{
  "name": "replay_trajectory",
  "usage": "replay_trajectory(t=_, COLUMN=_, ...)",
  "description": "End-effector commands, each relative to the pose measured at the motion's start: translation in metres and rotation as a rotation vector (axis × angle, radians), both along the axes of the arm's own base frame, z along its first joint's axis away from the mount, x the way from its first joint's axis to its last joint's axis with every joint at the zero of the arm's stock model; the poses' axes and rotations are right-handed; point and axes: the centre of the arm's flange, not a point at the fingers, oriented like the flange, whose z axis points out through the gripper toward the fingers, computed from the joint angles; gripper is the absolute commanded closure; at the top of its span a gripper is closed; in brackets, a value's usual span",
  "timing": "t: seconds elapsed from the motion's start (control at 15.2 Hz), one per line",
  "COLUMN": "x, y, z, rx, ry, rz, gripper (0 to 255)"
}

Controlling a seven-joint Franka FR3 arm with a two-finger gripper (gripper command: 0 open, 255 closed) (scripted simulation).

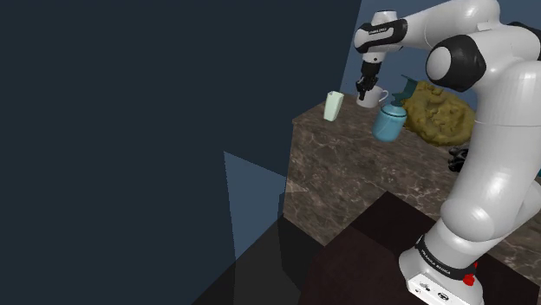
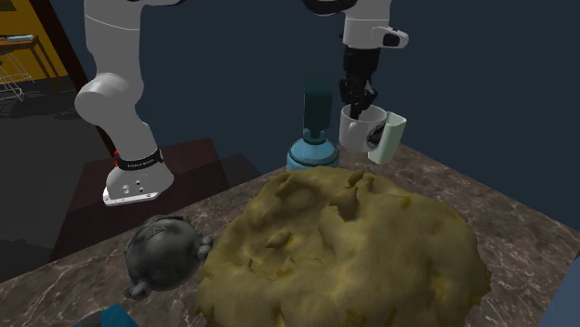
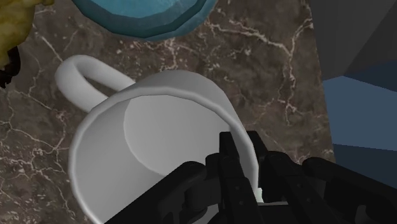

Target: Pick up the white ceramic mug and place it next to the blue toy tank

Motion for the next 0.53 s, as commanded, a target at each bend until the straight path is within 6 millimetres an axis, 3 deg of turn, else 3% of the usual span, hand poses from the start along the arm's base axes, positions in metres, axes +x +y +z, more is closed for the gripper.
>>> replay_trajectory(t=0.0, x=0.0, y=0.0, z=0.011, rx=0.0, ry=0.0, rz=0.0, gripper=255)
replay_trajectory(t=0.46, x=0.0, y=0.0, z=0.048, rx=0.0, ry=0.0, rz=0.0, gripper=255)
